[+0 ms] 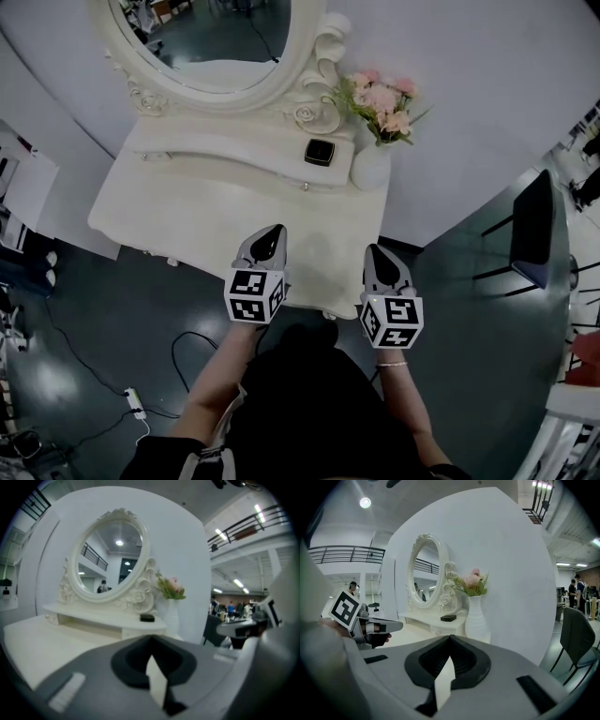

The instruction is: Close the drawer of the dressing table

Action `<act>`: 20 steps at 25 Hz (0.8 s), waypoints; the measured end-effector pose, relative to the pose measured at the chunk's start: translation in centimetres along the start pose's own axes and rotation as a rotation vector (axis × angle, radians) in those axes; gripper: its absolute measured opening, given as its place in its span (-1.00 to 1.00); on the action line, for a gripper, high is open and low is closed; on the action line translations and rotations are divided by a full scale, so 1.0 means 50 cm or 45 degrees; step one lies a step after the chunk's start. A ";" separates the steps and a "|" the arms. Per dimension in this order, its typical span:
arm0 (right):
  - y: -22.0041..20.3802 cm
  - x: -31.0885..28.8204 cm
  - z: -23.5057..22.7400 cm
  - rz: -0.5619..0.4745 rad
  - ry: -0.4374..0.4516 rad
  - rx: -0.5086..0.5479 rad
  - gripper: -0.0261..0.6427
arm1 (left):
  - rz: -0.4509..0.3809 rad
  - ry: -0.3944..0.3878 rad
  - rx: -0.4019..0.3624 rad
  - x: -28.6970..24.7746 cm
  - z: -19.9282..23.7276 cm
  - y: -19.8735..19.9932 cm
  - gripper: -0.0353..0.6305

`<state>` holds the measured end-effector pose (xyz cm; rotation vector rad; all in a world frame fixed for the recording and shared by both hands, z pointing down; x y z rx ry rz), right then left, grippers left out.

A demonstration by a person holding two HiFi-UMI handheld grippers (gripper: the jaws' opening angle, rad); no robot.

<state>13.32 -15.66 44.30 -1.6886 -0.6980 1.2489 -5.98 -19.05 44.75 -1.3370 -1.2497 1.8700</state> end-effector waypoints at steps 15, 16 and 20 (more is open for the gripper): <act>0.004 -0.004 0.016 0.004 0.025 0.014 -0.91 | -0.004 -0.004 -0.002 -0.003 0.006 0.005 -0.88; 0.003 -0.004 0.017 0.005 0.025 0.015 -0.91 | -0.001 -0.005 -0.003 -0.003 0.007 0.004 -0.88; 0.004 -0.009 0.019 0.006 0.024 0.018 -0.91 | 0.006 -0.007 -0.006 -0.004 0.012 0.002 -0.88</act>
Point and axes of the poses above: the fingertips, and each gripper's own axes: x backward along the fingers, z to its left, y out of its top, the point moved 2 cm from there along x, backward along the fingers, and after that the axes turned 8 degrees about z, right-handed, at the moved point
